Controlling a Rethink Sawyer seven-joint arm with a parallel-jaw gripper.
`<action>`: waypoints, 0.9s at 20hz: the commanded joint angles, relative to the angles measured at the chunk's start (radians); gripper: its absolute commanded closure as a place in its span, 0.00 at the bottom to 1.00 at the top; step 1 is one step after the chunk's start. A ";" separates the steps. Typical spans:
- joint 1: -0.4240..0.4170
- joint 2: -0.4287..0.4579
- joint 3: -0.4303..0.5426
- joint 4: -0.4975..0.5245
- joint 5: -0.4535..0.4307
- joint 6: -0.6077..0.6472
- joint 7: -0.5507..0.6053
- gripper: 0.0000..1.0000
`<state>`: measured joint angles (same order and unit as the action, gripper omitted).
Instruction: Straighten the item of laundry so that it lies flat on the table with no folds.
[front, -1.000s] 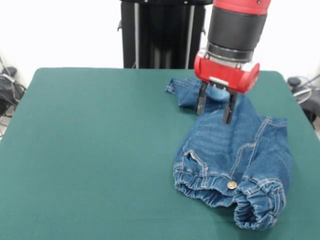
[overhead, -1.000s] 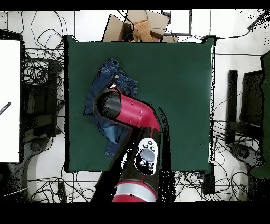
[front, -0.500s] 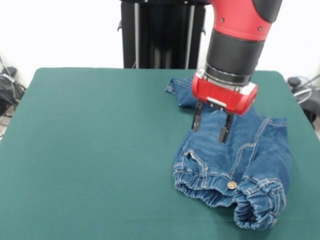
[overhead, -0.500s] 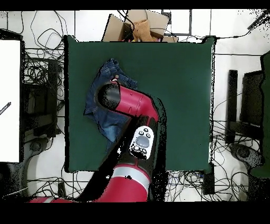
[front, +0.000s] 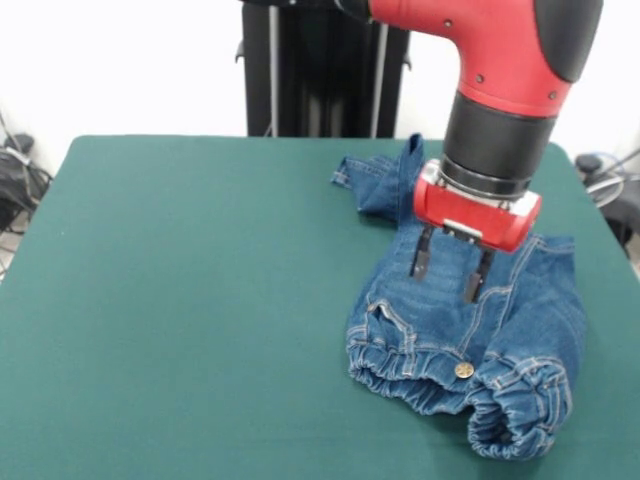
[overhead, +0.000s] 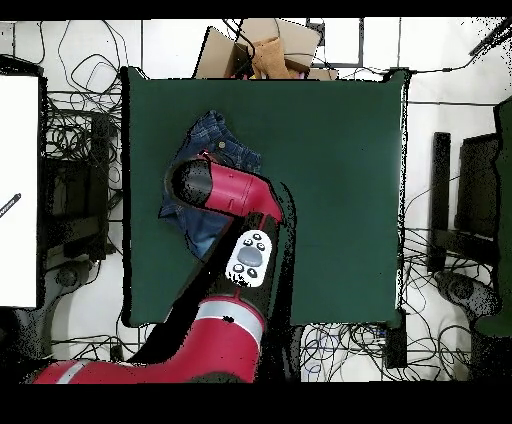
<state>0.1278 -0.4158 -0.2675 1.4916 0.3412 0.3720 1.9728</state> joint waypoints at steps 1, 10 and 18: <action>0.022 0.013 0.020 0.017 0.035 0.036 0.235 0.00; 0.007 -0.009 0.035 0.045 0.023 0.005 0.203 1.00; 0.010 -0.011 0.028 0.048 0.019 0.002 0.206 1.00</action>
<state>0.1436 -0.4119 -0.2675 1.4916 0.3414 0.3720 1.9728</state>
